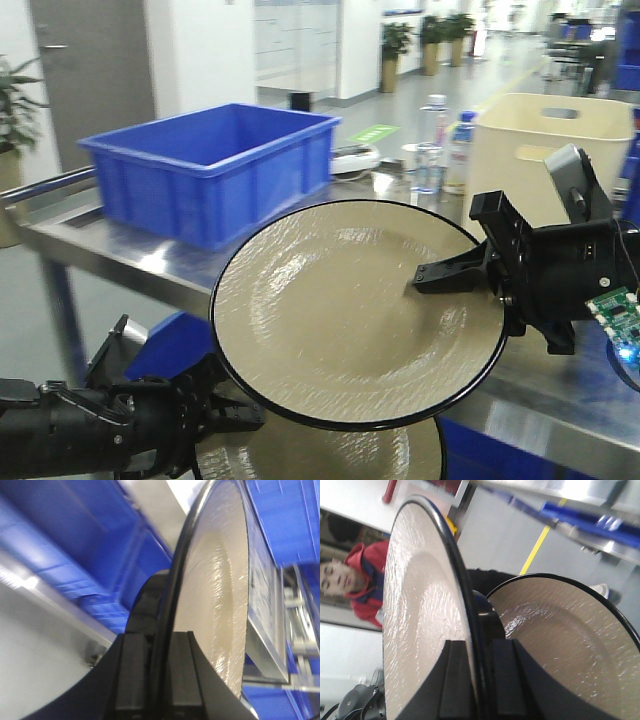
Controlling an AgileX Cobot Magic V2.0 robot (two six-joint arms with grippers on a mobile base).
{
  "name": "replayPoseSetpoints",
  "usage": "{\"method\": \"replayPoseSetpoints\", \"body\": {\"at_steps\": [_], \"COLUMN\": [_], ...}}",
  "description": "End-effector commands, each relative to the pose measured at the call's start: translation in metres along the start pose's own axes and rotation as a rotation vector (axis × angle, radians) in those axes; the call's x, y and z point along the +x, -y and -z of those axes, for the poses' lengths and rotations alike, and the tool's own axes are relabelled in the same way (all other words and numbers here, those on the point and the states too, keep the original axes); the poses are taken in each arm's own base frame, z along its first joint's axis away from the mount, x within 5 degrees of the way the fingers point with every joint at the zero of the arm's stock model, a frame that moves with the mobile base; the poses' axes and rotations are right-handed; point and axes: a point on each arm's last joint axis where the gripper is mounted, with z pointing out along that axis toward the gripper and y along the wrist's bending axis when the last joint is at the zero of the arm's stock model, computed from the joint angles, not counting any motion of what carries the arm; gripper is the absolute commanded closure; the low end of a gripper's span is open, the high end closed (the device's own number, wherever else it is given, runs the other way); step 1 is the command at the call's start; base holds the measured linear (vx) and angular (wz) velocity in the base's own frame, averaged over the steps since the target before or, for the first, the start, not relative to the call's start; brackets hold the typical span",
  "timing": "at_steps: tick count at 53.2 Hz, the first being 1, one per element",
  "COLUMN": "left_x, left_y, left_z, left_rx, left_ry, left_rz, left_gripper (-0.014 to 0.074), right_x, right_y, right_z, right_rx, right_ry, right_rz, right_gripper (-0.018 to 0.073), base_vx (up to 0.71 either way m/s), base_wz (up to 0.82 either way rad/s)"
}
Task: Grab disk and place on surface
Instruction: 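Hold the plate with both grippers while the base drives to the table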
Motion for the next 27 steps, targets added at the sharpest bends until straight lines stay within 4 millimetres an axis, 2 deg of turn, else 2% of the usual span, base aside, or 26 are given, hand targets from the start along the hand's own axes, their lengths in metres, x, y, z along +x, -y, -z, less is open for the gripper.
{"method": "replayPoseSetpoints", "body": {"at_steps": [1,27], "left_x": [-0.0048,-0.0048], "left_y": [0.0272,0.0272], "left_z": [0.0135,0.0135], "left_rx": [0.12,0.12], "left_ry": [0.033,0.033], "left_rz": [0.035,0.035], "left_gripper": [0.0595,0.0595], "right_x": [-0.007,-0.007], "right_y": [-0.0286,-0.0286], "right_z": [0.0172,0.0172], "right_rx": [-0.117,-0.117], "right_ry": [0.096,0.096], "right_rz": [-0.014,-0.014], "right_gripper": [0.0567,0.0567], "base_vx": [0.22,0.21], "base_wz": [-0.6,-0.5]}}
